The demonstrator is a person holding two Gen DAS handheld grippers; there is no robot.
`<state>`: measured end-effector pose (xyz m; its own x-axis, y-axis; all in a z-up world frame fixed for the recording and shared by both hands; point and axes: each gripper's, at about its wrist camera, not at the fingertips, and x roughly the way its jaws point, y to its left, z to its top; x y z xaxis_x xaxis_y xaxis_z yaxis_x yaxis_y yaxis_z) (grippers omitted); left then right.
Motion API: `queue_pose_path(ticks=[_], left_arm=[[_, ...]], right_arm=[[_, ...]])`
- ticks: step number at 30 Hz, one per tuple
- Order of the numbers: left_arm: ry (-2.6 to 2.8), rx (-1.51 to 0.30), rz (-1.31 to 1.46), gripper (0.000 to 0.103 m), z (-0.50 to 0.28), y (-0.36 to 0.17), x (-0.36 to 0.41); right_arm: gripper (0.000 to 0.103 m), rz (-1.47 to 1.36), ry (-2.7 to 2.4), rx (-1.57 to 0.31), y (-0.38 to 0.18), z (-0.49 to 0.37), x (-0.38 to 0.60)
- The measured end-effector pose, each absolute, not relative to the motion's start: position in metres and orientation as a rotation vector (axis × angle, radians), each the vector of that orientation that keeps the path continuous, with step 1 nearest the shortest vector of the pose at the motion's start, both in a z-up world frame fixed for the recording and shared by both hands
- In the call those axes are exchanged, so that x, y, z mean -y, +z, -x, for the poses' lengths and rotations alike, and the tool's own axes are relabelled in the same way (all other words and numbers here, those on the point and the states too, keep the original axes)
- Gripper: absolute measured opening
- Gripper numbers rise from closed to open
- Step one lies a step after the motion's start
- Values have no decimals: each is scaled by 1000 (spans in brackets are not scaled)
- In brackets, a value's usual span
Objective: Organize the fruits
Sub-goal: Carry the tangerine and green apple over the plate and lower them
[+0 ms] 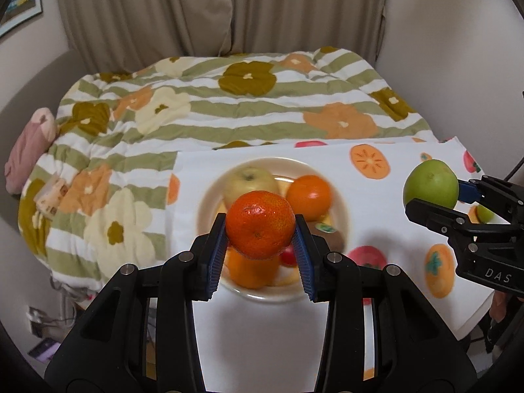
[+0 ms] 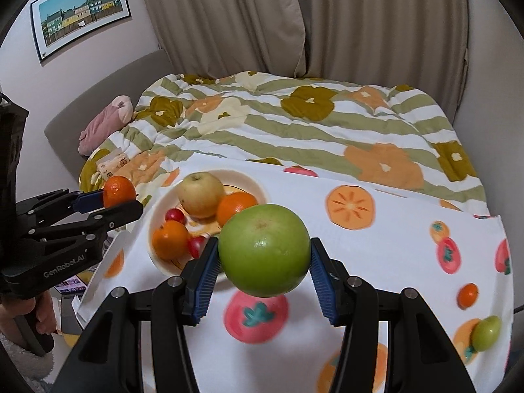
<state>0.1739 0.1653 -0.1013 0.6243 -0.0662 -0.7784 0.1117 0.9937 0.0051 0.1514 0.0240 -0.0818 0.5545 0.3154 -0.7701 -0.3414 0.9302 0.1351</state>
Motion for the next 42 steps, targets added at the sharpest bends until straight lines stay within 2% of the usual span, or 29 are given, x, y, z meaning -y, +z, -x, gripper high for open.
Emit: queue_pose_path(ticks=[9,18,27,28,29,31,42], left_arm=[[-148,-939,-65,43,-219,-137,-208],[-210,-1006,-102,43,-243,-175,-219],[-286,-1002,-118,45,-251,-181,-222],[-291,-995,-124,53,-249,-179,-222],[-293,-991,-126,75,-248,-177,-221],[-293,-968,-116,102,-244,-172,-223],[-255,-955,-75,103,-222,-155,-240]], right_arm=[[50,13,349,-942,-103,-177,-71],[50,2,309,-968,-122,-187,-94],[50,-21,273,-981,-130,-188,-102],[50,-22,271,-981,-130,-189,-102],[50,-24,269,-979,-130,-189,-102],[50,-26,265,-978,-128,-188,-101],[50,3,307,-977,-125,-191,-106]])
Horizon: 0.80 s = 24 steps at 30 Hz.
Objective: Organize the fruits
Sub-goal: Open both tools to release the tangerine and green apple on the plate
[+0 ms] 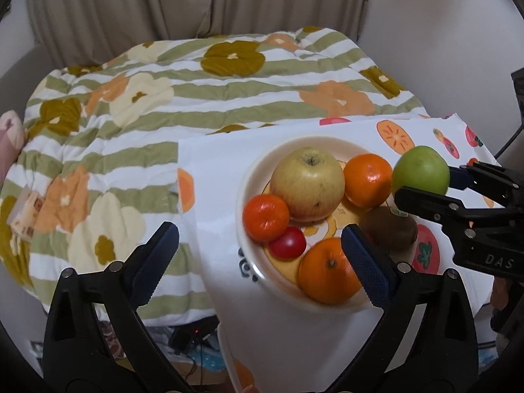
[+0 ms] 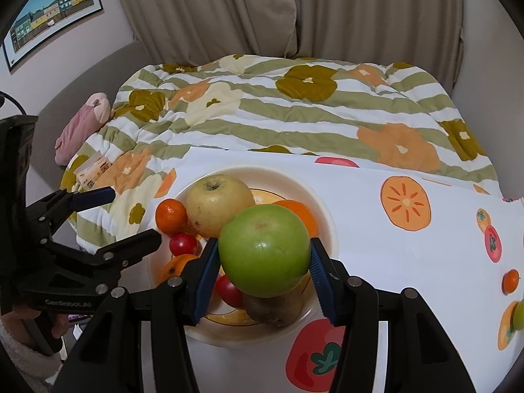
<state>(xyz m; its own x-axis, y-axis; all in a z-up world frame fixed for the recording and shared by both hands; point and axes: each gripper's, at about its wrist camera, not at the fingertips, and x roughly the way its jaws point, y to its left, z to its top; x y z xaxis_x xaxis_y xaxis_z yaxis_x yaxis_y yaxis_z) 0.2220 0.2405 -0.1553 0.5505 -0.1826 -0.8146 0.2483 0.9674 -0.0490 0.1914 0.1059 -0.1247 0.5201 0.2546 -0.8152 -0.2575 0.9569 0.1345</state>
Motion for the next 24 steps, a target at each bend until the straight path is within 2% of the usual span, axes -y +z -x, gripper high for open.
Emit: queue_pose_path(ticks=[18,19,21,22,23,24], left_arm=[[-184,-979,-79,103,-204,-162,-257],[-184,-979,-77,103,-204,-162,-257],[-181,-979,-73,103,-203,-161,-259],[-180,-978,-72,103,-203,-161,-259],[-181,-977,-68,103,-201,-160,-260],[-178,-977,-68,103,-201,-160,-260]], right_arm=[[50,55,399,-1054,-152,-206,-131],[53,50,409,-1056,-152,-206,-132],[67,51,403,-1036,-148,-203,-131],[82,48,407,-1027,-146,-202,-131],[91,43,411,-1022,-145,-201,-131],[92,40,407,-1016,-144,-200,-130]])
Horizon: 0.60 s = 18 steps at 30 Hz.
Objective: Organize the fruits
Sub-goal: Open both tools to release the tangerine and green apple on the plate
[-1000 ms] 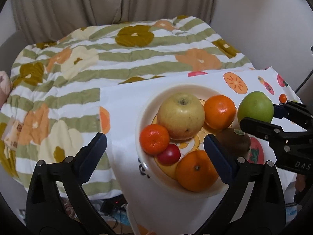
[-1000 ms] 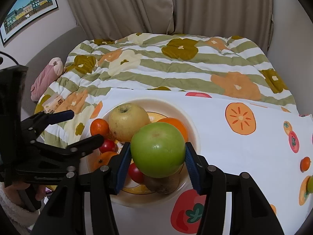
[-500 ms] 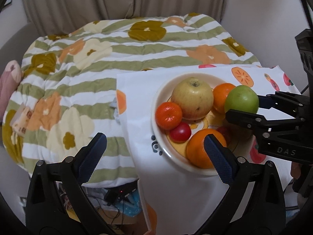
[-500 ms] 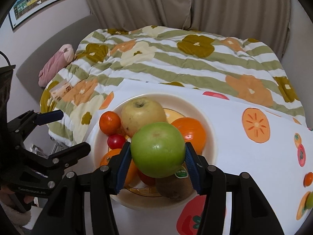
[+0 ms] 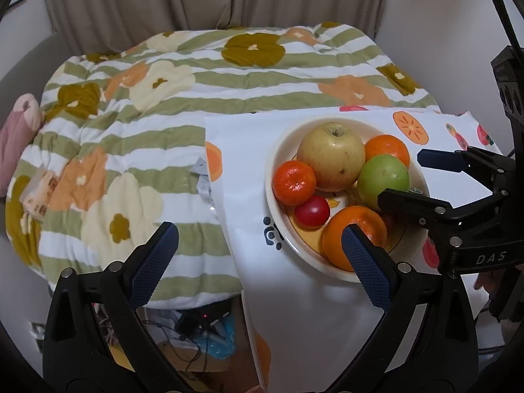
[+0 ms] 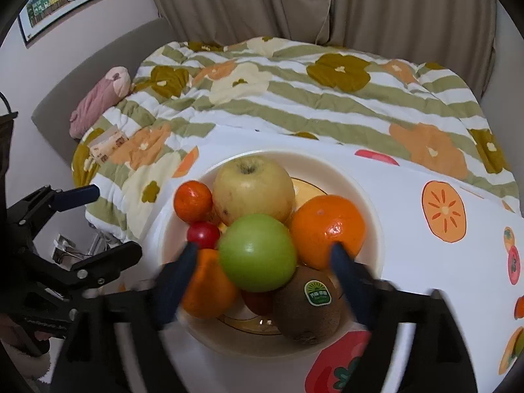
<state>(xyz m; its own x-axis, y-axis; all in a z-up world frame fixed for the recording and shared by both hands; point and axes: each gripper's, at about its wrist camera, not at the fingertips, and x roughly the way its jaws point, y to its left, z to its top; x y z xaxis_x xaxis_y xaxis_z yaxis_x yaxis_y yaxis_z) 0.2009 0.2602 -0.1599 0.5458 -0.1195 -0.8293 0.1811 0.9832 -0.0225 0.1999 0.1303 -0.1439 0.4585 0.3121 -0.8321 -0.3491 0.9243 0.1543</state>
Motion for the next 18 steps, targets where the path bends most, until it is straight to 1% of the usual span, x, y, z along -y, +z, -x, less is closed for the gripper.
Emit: queue_pose_path(ticks=[9,10,11,18], left_arm=[[-155,-973,-77,103,-194,-152,-262],[-152,-970,-78,103,-193,-150,-262],[-149,-965,-79,103,-192,-147,-262],[-127,-929,-86,103,-183,-124,-255]], right_arm=[[93,34,402,-1023,-142,-197,-126],[95,21,405,-1023,-140,-197,-123],[103,11,407,-1019,-138,-196,-121],[103,-3,403,-992,-118,-187,-109]])
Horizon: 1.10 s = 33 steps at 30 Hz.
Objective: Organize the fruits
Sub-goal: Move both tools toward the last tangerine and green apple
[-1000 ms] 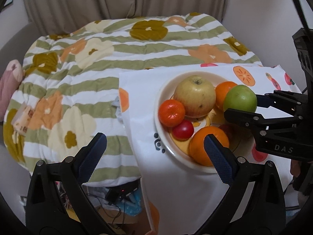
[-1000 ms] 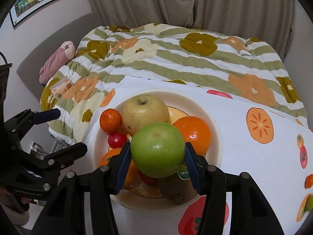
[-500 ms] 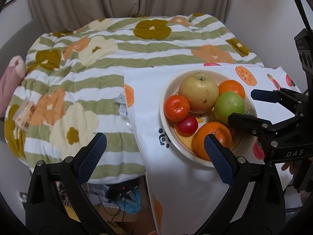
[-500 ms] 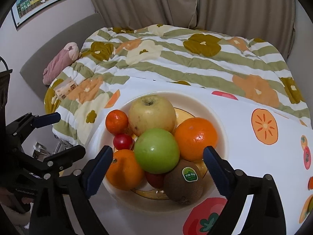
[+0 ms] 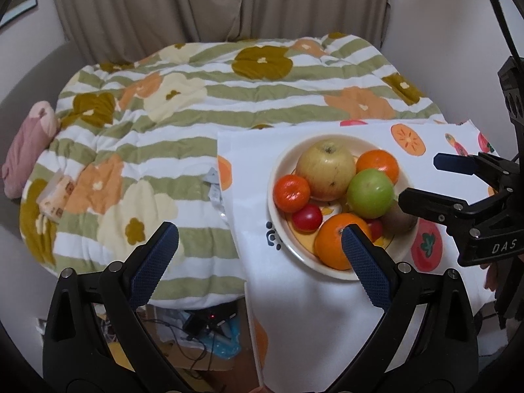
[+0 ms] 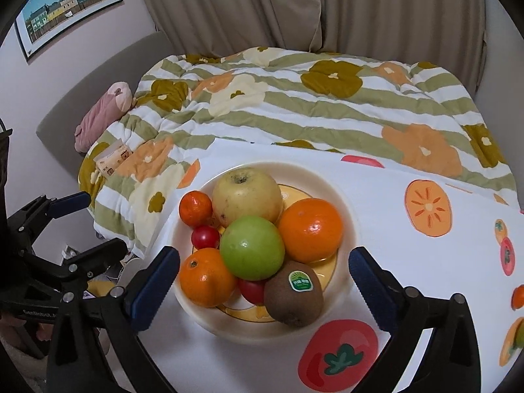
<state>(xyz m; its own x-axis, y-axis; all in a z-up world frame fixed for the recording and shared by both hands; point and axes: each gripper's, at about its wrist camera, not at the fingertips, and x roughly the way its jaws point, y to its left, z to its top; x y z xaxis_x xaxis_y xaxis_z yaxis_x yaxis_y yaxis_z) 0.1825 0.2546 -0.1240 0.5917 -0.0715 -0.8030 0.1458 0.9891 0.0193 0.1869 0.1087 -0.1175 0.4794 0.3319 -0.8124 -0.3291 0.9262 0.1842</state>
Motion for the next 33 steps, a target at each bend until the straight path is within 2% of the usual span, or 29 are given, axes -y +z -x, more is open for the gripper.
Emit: queue_pose_path(ticks=[14,25,33], left_arm=[[-106,-856,-129,103,-161,-83,-202],[-266,-792,-163,103,-156,-61,-103],[-386,-788,-209,103,-168,-62,-33]], right_arm=[[103,12,362,-934,-75,-151,-54],[103,-13,110,-897,-43,-116,53],[103,-30,-70,-917,-45,-94,125]])
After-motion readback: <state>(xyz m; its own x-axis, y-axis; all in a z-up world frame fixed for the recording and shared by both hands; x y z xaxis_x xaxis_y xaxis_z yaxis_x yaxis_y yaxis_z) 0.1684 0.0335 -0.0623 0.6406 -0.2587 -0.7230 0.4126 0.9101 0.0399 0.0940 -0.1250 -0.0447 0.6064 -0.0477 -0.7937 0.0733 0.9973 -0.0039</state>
